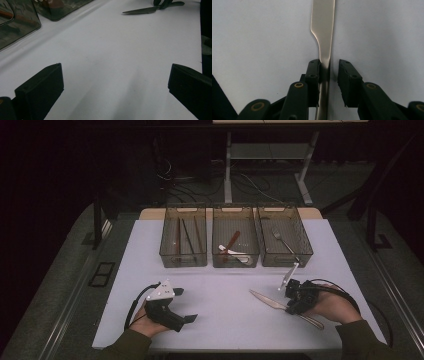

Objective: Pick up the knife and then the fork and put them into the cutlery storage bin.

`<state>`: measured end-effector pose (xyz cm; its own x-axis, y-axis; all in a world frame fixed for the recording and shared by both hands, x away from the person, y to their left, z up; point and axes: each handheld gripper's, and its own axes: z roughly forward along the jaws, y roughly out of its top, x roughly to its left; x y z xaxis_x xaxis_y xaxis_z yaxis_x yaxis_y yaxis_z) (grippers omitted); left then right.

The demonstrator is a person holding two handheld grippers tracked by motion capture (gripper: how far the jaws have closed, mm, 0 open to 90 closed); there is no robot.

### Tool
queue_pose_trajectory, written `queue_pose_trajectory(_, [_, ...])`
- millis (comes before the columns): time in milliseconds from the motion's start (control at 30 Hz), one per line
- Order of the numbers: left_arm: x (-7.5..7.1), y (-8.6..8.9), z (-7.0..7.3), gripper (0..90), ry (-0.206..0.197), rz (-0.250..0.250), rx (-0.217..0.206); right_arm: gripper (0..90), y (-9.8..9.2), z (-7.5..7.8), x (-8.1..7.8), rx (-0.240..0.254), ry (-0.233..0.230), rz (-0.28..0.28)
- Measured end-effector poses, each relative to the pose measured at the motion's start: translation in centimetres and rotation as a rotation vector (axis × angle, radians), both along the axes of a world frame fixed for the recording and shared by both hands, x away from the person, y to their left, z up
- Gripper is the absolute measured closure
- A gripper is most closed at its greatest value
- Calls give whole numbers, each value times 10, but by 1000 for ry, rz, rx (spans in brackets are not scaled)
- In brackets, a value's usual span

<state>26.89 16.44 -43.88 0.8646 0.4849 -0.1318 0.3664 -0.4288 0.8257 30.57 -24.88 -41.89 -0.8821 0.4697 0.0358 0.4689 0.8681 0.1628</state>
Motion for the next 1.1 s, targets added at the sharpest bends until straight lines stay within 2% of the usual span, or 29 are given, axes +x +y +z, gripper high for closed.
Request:
queue_pose_trajectory(133, [1, -1, -1, 0, 9, 1, 1, 749, 6, -1, 1, -63, -26, 32])
queue_pose_trajectory(233, [1, -2, -1, 0, 11, -2, 6, 786, 11, 0, 0, -91, -24, 47])
queue_pose_trajectory(433, [1, -2, -1, 0, 9, -2, 7, 804, 11, -1, -3, -94, -36, 51])
queue_pose_trajectory(500, [1, -2, -1, 0, 10, -2, 8, 807, 10, 0, -3, -89, -34, 35])
queue_pose_trajectory(600, [1, -2, -1, 0, 9, -5, 8, 807, 5, 0, -1, -55, -17, 13])
queue_pose_trajectory(667, [1, -2, -1, 0, 10, -4, 8, 807, 3, 2, -2, -18, 4, -17])
queue_pose_trajectory(700, [1, -2, -1, 0, 9, -5, 7, 807, 0, 3, -1, 2, 4, -12])
queue_pose_trajectory(833, [0, 0, 0, 0, 4, -6, 7, 807, -11, 8, 1, 76, -10, -49])
queue_pose_trajectory(933, [0, 0, 0, 0, 3, -7, 5, 808, -20, 14, 4, 131, -42, -79])
queue_pose_trajectory(1033, [0, 0, 0, 0, 2, -9, 5, 809, -26, 21, 4, 213, -47, -130])
queue_pose_trajectory(1100, [0, 0, 0, 0, 3, -7, 3, 810, -32, 24, 6, 258, -67, -157])
